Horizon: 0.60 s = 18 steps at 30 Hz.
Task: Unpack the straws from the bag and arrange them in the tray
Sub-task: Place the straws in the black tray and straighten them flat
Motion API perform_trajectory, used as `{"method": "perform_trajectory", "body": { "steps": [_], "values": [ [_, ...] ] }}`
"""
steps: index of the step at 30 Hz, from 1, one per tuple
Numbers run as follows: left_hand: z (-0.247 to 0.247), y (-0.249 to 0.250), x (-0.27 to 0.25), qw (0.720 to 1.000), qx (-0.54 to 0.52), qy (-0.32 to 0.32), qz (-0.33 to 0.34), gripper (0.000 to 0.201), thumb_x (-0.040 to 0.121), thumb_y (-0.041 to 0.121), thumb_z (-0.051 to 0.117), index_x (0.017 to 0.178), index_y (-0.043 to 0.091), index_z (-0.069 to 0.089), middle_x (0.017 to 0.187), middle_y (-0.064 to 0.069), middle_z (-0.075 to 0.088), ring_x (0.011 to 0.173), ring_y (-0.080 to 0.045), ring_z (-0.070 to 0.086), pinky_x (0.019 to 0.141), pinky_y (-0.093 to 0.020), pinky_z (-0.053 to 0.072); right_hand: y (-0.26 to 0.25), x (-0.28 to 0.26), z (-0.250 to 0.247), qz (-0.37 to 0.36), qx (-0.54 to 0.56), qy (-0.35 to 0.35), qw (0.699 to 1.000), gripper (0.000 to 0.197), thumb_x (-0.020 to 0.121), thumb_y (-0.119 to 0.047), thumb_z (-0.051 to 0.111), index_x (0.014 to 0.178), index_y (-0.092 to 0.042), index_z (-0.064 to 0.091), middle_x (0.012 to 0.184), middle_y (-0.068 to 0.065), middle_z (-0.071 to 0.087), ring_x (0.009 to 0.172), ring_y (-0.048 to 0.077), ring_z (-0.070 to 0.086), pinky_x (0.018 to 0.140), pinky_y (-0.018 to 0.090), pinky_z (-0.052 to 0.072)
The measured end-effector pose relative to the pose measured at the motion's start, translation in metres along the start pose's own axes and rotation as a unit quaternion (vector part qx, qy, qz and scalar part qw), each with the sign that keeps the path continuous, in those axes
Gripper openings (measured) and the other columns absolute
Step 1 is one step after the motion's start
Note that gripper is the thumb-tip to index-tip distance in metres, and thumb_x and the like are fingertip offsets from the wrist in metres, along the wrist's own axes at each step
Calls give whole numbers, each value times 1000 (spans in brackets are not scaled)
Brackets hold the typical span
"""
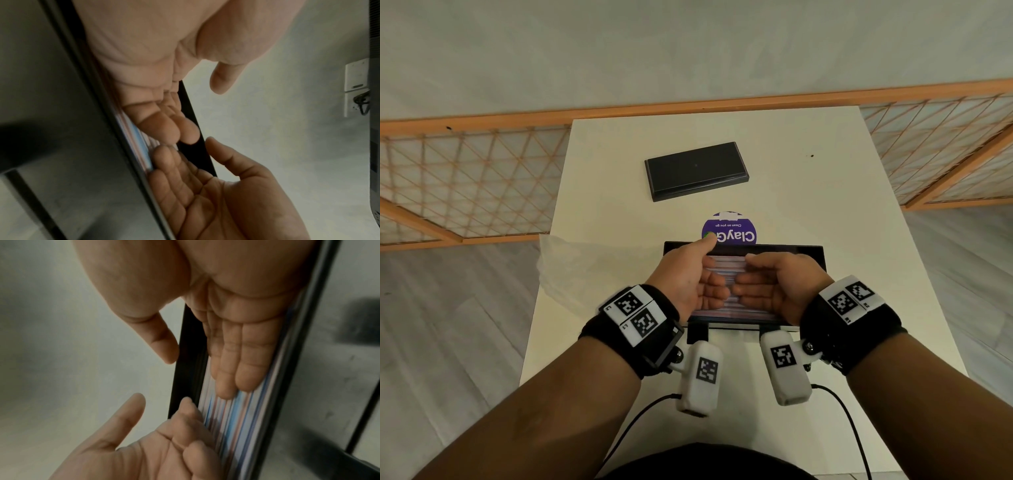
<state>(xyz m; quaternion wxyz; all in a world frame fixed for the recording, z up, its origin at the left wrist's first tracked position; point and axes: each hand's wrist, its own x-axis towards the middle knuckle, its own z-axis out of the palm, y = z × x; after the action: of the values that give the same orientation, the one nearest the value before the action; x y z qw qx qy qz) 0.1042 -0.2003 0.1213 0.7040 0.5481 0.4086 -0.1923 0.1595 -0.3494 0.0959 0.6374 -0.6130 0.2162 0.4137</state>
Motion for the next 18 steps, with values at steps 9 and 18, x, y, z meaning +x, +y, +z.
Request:
{"method": "perform_trajectory", "body": {
  "steps": [9, 18],
  "values": [
    [2, -6, 10, 998, 59, 3, -23, 50, 98, 59, 51, 100, 10, 58, 74, -9, 64, 55, -26, 63, 58, -31, 54, -1, 4, -1, 2, 23, -13, 1000, 16, 88, -22, 67, 95, -7, 65, 90, 16, 70, 77, 32, 72, 67, 39, 58],
    [3, -7, 16, 996, 84, 12, -27, 52, 98, 62, 47, 101, 11, 57, 73, -9, 66, 59, -30, 67, 59, -30, 53, -1, 9, 0, 1, 60, -12, 998, 17, 87, -20, 67, 95, -6, 64, 88, 17, 71, 79, 31, 72, 67, 37, 58]
  ]
}}
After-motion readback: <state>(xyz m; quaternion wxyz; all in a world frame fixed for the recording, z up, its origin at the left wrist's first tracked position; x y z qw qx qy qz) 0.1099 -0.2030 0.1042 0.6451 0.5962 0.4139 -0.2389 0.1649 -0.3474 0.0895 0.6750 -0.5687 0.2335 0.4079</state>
